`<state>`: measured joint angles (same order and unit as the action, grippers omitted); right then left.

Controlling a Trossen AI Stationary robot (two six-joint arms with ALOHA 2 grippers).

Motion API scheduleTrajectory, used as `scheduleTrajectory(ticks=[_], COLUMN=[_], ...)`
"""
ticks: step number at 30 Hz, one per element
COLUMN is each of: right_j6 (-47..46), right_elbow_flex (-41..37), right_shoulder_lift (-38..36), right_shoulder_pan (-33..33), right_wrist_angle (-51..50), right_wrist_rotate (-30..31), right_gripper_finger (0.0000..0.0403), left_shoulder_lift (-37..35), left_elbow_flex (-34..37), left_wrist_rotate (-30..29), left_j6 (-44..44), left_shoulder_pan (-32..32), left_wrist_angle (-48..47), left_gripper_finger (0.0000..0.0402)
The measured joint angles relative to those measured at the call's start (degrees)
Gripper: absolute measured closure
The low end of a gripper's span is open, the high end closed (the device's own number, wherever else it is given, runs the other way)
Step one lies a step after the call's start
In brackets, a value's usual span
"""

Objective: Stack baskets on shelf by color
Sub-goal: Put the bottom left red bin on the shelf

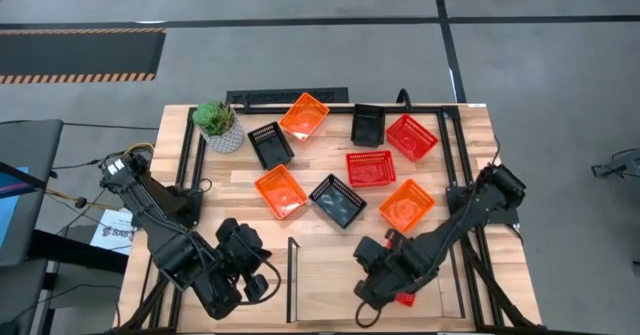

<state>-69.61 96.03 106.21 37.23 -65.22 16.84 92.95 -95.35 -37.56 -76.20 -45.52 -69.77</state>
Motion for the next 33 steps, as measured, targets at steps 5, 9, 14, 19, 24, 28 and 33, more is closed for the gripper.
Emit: scheduleTrajectory(ticks=[5, 9, 14, 19, 24, 28, 33], right_j6=[0.7, 0.2, -0.8, -0.8, -0.8, -0.9, -0.9], right_elbow_flex=[0.0, -0.2, -3.6, -5.5, -5.4, -5.4, -5.4], right_shoulder_lift=[0.0, 0.0, 0.0, 0.0, 0.0, 0.0, 0.0], right_shoulder_pan=[0.3, 1.2, 2.0, 2.3, 2.3, 2.5, 2.6], right_wrist_angle=[0.6, -0.2, 1.8, 3.9, 3.7, 3.6, 3.6], right_wrist_rotate=[0.0, -0.1, -0.2, -0.2, -0.2, -0.4, -0.4], right_gripper_finger=[0.0397, 0.0397, 0.0398, 0.0396, 0.0396, 0.0395, 0.0395], left_shoulder_lift=[0.0, 0.0, 0.0, 0.0, 0.0, 0.0, 0.0], left_elbow_flex=[0.0, 0.0, 0.0, 0.0, 0.0, 0.0, 0.0], left_wrist_rotate=[-0.3, -0.8, -1.1, -1.1, -1.1, -1.1, -1.1], left_j6=[0.4, 1.0, 1.0, 1.0, 1.0, 1.0, 1.0], left_shoulder_pan=[0.0, 0.0, 0.0, 0.0, 0.0, 0.0, 0.0], left_wrist_angle=[0.3, 0.3, 0.3, 0.2, 0.2, 0.2, 0.3], left_gripper_finger=[0.0401, 0.0401, 0.0401, 0.0401, 0.0401, 0.0401, 0.0401])
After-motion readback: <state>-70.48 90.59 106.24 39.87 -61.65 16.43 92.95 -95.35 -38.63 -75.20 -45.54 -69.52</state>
